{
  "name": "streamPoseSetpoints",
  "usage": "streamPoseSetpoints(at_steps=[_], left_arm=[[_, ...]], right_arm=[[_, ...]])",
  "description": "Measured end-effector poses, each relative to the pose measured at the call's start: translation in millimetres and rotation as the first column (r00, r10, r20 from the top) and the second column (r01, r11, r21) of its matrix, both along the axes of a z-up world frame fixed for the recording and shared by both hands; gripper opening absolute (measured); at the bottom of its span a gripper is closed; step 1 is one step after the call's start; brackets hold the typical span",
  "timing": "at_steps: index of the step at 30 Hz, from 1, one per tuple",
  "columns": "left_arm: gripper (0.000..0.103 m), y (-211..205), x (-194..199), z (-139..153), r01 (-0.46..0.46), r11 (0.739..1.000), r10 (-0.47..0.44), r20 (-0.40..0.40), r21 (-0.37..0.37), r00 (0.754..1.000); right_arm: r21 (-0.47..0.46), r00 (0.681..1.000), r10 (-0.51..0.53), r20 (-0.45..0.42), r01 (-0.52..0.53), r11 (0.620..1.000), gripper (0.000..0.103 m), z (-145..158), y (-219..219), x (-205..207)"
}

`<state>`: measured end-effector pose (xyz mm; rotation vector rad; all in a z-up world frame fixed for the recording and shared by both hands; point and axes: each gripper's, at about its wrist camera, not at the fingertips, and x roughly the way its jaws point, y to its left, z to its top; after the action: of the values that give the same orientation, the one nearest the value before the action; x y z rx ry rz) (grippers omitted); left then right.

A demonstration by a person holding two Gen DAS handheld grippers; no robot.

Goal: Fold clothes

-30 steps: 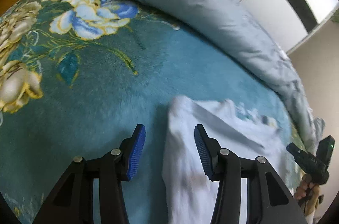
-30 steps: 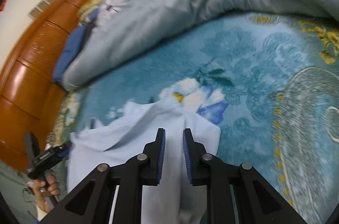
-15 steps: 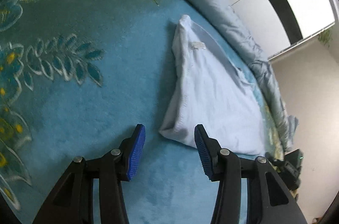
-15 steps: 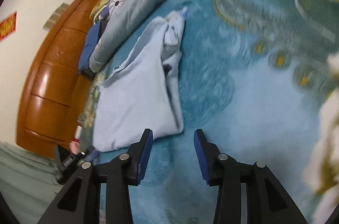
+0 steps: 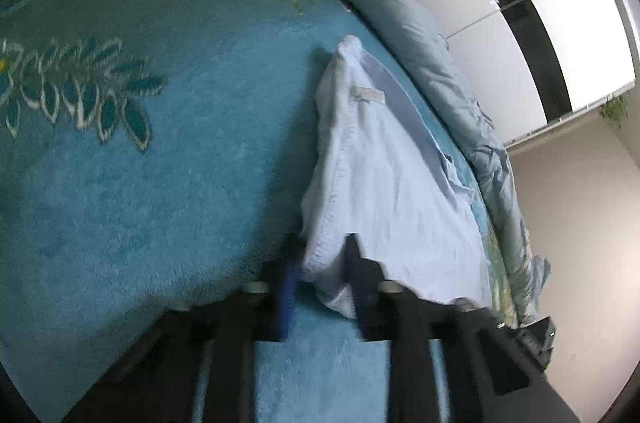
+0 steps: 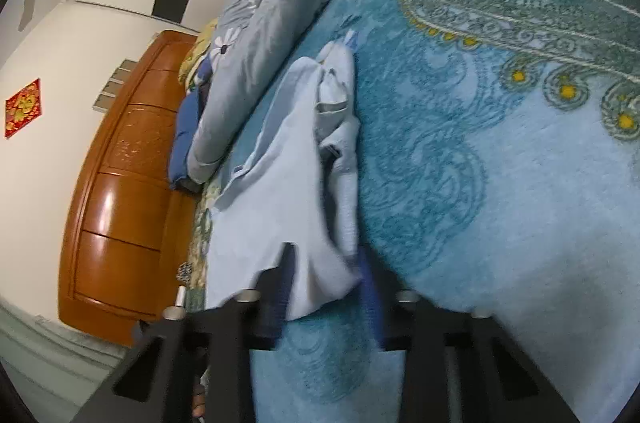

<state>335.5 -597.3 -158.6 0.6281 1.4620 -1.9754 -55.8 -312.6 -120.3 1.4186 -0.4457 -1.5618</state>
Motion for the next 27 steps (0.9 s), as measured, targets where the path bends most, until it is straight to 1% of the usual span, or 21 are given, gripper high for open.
streamPoseSetpoints(at_steps=[1, 2, 7, 10, 13, 15, 18, 20, 23, 25, 27], left_arm=[[0.012, -0.1, -0.4, 0.4, -0.007, 1.000, 0.007, 0.003, 0.003, 1.000], [0.011, 1.3, -0.3, 3.1, -0.016, 1.000, 0.016, 0.004, -0.003, 1.000], [0.009, 18.4, 11.1, 26.2, -0.020, 0.999, 0.020, 0.006, -0.034, 1.000], [0.009, 39.4, 31.0, 38.6, 0.005, 0.999, -0.005, -0.002, -0.048, 1.000], [0.009, 68.9, 57.1, 40.8, 0.047, 0.997, -0.047, 0.008, -0.059, 0.999], [0.009, 89.7, 70.3, 38.3, 0.075, 0.995, -0.073, 0.030, -0.066, 0.997], [0.009, 113.0, 83.6, 31.4, 0.105, 0.991, -0.101, 0.057, -0.085, 0.993], [0.009, 119.2, 84.6, 25.3, 0.110, 0.990, -0.104, 0.072, -0.087, 0.992], [0.009, 119.8, 79.7, 15.6, 0.112, 0.991, -0.105, 0.093, -0.076, 0.990], [0.009, 119.1, 75.8, 10.8, 0.115, 0.991, -0.109, 0.097, -0.069, 0.989], [0.010, 119.1, 74.2, 12.9, 0.131, 0.988, -0.124, 0.087, -0.078, 0.988]], right_arm=[[0.002, 1.000, -0.002, 0.005, 0.002, 1.000, 0.010, -0.8, -0.9, -0.9], [0.003, 1.000, -0.004, 0.009, 0.004, 1.000, 0.008, -1.0, -0.6, -1.7], [0.005, 0.999, 0.016, -0.039, -0.016, 1.000, 0.007, 19.7, 6.7, 5.4], [0.004, 0.997, 0.036, -0.068, -0.036, 0.999, 0.007, 35.6, 23.4, 18.3], [-0.002, 0.995, 0.058, -0.079, -0.058, 0.998, 0.007, 44.1, 55.3, 39.9], [-0.001, 0.995, 0.073, -0.074, -0.073, 0.997, 0.007, 43.2, 78.2, 55.0], [0.005, 0.994, 0.087, -0.064, -0.087, 0.996, 0.007, 34.0, 110.2, 75.6], [0.015, 0.994, 0.087, -0.061, -0.086, 0.996, 0.007, 25.6, 122.9, 83.6], [0.036, 0.997, 0.075, -0.020, -0.075, 0.997, 0.007, 8.9, 129.2, 86.0], [0.051, 0.997, 0.074, -0.017, -0.073, 0.996, 0.007, 3.3, 127.5, 85.8], [0.060, 0.997, 0.079, -0.023, -0.077, 0.995, 0.007, 1.4, 126.0, 86.0]])
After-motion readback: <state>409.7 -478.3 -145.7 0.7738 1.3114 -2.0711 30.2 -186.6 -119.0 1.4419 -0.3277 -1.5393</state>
